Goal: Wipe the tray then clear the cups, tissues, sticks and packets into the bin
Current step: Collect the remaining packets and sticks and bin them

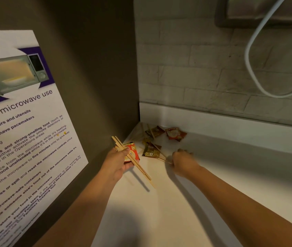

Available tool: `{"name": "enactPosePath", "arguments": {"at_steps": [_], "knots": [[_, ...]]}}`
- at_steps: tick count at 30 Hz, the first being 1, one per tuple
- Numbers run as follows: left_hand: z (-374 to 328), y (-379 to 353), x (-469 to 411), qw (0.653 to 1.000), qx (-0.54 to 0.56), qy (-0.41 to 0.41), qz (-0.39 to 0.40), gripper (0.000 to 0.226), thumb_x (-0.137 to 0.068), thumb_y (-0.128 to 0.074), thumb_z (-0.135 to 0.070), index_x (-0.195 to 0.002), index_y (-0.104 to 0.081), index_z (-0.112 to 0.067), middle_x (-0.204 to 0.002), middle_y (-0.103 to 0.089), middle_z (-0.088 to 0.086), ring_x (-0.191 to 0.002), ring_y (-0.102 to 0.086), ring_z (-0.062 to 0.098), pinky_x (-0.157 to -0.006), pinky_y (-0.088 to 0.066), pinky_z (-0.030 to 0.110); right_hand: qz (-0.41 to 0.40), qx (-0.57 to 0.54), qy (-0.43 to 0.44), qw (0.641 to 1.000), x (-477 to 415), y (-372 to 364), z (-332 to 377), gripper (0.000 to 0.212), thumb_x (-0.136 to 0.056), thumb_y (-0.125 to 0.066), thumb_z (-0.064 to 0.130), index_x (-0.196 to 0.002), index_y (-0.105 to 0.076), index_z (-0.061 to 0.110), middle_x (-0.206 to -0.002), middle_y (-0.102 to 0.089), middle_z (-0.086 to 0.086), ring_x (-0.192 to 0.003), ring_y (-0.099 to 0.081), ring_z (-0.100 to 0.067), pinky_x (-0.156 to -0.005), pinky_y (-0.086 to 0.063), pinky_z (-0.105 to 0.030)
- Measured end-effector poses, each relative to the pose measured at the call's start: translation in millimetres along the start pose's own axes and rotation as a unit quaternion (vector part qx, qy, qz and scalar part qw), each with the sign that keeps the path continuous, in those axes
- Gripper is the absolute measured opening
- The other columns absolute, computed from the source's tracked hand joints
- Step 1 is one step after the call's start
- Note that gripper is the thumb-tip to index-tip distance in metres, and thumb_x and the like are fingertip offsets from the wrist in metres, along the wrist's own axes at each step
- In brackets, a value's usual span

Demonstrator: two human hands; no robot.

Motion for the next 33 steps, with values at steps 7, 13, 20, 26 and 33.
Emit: {"name": "enactPosePath", "arguments": {"at_steps": [7,13,20,26,33], "knots": [[3,-3,7,1.000,0.004,0.005,0.008,0.035,-0.095,-0.048,-0.002,-0.129,-0.043,-0.001,-0.114,-0.054,0.021,-0.079,-0.059,0.023,-0.065,-0.049,0.038,-0.011,0.025,0.027,0.999,5,8,9,0.030,-0.098,-0.036,0.014,-0.115,-0.059,0.005,-0.118,-0.055,-0.013,-0.108,-0.055,-0.030,-0.093,-0.038,-0.035],[2,-4,16,1.000,-0.004,0.001,0.014,0.036,-0.094,-0.050,-0.003,-0.130,-0.043,-0.001,-0.112,-0.056,0.021,-0.080,-0.060,0.024,-0.057,-0.051,0.034,-0.004,0.094,0.018,0.995,18,2,18,0.038,-0.097,-0.032,0.017,-0.128,-0.045,-0.001,-0.126,-0.050,-0.020,-0.113,-0.051,-0.033,-0.093,-0.041,-0.037],[4,-5,21,1.000,-0.001,-0.004,0.022,0.036,-0.095,-0.049,-0.002,-0.130,-0.043,0.000,-0.113,-0.055,0.021,-0.080,-0.059,0.023,-0.056,-0.050,0.034,0.012,0.036,-0.005,0.999,24,-9,12,0.037,-0.099,-0.026,0.014,-0.129,-0.037,-0.002,-0.126,-0.046,-0.021,-0.111,-0.050,-0.032,-0.088,-0.045,-0.034],[8,-8,28,1.000,-0.003,-0.001,0.027,0.037,-0.095,-0.049,-0.002,-0.131,-0.043,-0.002,-0.114,-0.055,0.020,-0.084,-0.060,0.024,-0.057,-0.050,0.034,-0.017,0.025,-0.018,0.999,33,-18,10,0.036,-0.098,-0.027,0.014,-0.128,-0.039,-0.001,-0.124,-0.047,-0.019,-0.107,-0.049,-0.030,-0.086,-0.045,-0.032],[11,-9,31,0.999,-0.005,-0.004,0.037,0.034,-0.095,-0.049,-0.003,-0.129,-0.044,-0.001,-0.111,-0.057,0.020,-0.086,-0.060,0.026,-0.048,-0.056,0.033,0.015,-0.140,-0.052,0.989,39,-2,2,0.027,-0.096,-0.038,0.013,-0.122,-0.038,0.004,-0.112,-0.058,-0.015,-0.090,-0.055,-0.027,-0.074,-0.042,-0.033]]}}
Point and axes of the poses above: each hand's wrist, its own x-axis away from the middle knuckle, its own y-axis out of the back of the hand, z = x × y, the point moved 1 cm from there along -x, towards the middle knuckle
